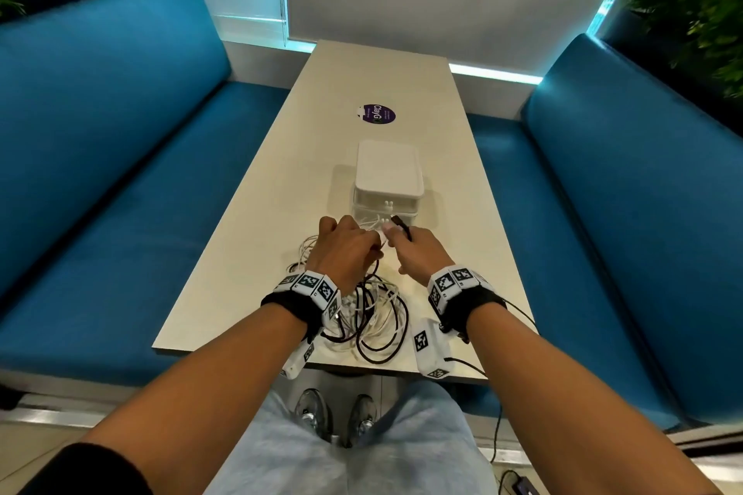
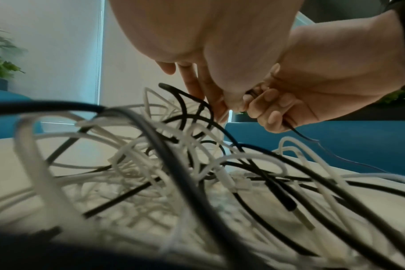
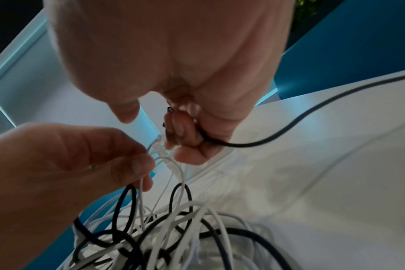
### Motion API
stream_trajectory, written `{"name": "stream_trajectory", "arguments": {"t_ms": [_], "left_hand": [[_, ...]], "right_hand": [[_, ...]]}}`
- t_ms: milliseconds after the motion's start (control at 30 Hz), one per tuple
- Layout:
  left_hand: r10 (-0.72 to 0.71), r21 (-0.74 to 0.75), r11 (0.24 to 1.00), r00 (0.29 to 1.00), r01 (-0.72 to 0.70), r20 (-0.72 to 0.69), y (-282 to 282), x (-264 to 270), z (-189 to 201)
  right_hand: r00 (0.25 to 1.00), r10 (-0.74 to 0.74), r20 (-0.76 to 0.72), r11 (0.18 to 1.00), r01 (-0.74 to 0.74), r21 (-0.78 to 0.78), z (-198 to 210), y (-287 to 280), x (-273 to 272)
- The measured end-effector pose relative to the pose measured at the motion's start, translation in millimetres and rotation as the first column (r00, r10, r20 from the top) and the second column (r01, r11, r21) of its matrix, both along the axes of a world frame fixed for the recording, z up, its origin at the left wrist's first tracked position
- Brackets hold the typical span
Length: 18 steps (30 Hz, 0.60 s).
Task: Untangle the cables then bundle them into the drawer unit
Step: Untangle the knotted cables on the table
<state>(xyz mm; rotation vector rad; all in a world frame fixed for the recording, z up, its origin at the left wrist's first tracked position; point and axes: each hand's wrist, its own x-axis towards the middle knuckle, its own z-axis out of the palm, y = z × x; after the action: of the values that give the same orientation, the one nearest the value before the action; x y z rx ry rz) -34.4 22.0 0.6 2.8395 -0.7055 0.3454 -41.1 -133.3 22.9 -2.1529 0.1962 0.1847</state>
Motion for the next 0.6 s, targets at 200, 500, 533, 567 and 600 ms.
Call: {"name": "stream_trajectory", "arguments": {"t_ms": [200, 500, 533, 567, 600], "left_hand": [[-0.036, -0.080, 0.996, 0.997, 0.030, -0.067, -13, -6, -9], [-0.044, -0.030, 0.999, 0.985, 0.040, -0.164, -19, -12, -25], [-0.026, 0.005, 1.000, 0.986, 0.028, -0.166, -18, -12, -26], [-0.003, 0.035, 0.999, 0.986, 0.009, -0.169, -16, -11, -27], [0.017, 0.050, 0.999, 0.984, -0.009, -0.175, -12, -10, -29]], "right_hand": [[0.999, 0.029, -0.014, 0.980, -0.026, 0.195, -3, -5, -1], [0.982, 0.186, -0.033, 0.959, -0.189, -0.213, -17, -20, 1], [0.978, 0.204, -0.030, 0.914, -0.202, -0.351, -20, -24, 1], [0.981, 0.193, -0.032, 0.879, -0.187, -0.439, -23, -29, 1], [0.986, 0.162, -0.044, 0.857, -0.163, -0.490, -26, -37, 0]]}}
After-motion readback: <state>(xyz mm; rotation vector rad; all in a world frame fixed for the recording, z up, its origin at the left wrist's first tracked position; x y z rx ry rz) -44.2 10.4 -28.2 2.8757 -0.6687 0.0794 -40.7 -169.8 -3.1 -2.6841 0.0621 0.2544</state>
